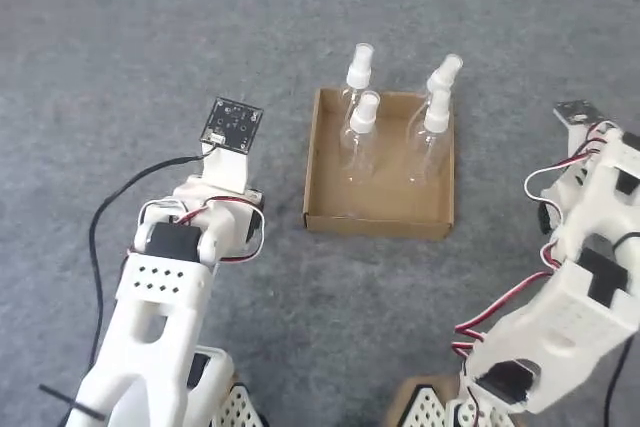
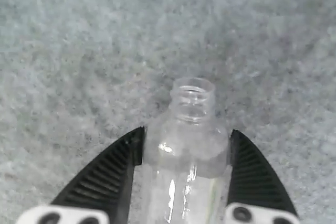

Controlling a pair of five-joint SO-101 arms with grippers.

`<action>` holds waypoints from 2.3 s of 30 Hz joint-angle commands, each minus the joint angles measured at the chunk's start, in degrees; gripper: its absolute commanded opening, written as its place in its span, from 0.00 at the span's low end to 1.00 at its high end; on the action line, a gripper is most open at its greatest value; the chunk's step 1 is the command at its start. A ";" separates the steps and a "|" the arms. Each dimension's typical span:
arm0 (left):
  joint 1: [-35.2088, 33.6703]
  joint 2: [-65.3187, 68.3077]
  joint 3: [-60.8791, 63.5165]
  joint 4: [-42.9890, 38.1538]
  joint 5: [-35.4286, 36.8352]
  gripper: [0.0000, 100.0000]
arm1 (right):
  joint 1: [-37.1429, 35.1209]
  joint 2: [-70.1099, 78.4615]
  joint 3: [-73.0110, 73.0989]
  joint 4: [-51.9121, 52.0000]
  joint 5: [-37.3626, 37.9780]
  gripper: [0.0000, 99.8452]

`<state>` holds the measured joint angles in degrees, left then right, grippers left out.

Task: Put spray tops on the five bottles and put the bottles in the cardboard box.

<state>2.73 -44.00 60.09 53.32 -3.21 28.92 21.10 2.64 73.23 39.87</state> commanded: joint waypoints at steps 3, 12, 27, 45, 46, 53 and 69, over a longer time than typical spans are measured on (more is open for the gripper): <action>0.00 -2.11 -0.66 -1.32 0.44 0.01 | -0.75 -4.00 -3.16 0.75 0.70 0.00; -0.62 -2.20 -8.84 1.76 0.35 0.02 | -2.42 -16.22 -12.57 14.90 -0.26 0.01; -8.00 -2.29 -47.60 21.10 1.14 0.01 | -37.23 -60.44 9.23 12.79 -17.14 0.01; -8.44 -16.70 -54.64 18.81 19.16 0.01 | -77.49 -65.89 39.03 -19.91 -29.63 0.01; -8.44 -17.49 -52.88 17.49 19.25 0.01 | -78.46 -65.89 40.44 -20.70 -29.63 0.01; -7.30 -18.64 -42.68 9.93 21.89 0.01 | -83.65 -65.89 46.33 -29.05 -30.24 0.01; -5.36 -18.29 -30.55 -1.05 24.70 0.01 | -83.47 -74.95 53.19 -35.30 -37.36 0.01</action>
<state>-2.81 -61.41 29.67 54.11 20.70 -54.15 -48.09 55.56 39.21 3.12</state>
